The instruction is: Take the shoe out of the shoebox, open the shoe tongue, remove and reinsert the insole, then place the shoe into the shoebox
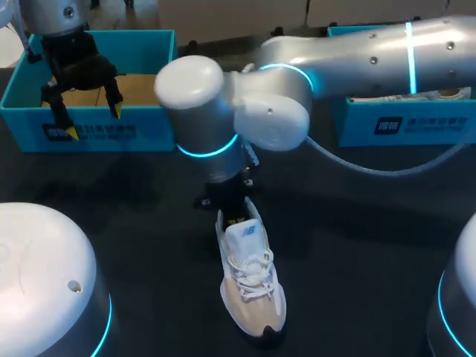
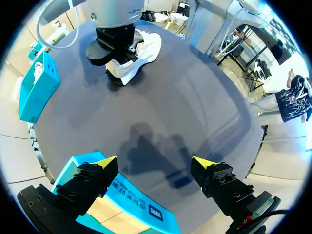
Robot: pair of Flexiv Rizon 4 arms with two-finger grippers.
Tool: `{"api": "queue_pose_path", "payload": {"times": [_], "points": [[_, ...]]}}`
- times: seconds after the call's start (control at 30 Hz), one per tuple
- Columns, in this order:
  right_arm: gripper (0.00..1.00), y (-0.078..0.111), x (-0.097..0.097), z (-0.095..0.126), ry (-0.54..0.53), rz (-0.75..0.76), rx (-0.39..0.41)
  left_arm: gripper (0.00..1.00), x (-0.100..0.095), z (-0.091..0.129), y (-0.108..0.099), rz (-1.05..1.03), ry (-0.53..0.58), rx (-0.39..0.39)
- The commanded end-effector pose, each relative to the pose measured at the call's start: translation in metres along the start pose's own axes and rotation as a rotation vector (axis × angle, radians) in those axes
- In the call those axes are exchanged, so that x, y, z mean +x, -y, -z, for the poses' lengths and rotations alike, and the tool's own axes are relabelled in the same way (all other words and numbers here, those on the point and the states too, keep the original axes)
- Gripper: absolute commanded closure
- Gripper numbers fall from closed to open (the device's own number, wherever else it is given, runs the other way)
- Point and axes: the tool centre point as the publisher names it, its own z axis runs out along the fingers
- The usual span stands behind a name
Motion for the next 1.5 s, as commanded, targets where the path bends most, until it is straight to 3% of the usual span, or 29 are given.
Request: {"api": "queue_pose_path", "payload": {"times": [0.03,0.43,0.63,0.93,1.0,1.17,1.5], "points": [[1.00,0.004,-0.003,-0.005,-0.129,-0.010,0.006,0.00,0.001,0.001,0.000,0.000,-0.001,-0.002],[1.00,0.017,0.015,-0.031,-0.165,-0.031,0.071,0.00,0.001,0.001,0.000,0.000,-0.001,-0.002],[1.00,0.019,0.015,-0.005,-0.140,-0.007,0.037,0.00,0.001,0.001,0.000,0.000,-0.001,-0.002],[1.00,0.020,-0.002,0.034,-0.114,0.102,0.113,0.00,0.001,0.001,0.000,0.000,-0.001,-0.002],[1.00,0.021,-0.007,0.036,-0.091,0.121,0.132,0.00,0.001,0.001,0.000,0.000,-0.001,-0.002],[1.00,0.021,-0.020,0.035,-0.153,0.225,0.135,0.00,0.001,0.001,0.000,0.000,-0.001,-0.002],[1.00,0.042,-0.011,0.033,-0.215,0.254,0.180,0.00,0.001,0.001,0.000,0.000,-0.001,-0.002]]}}
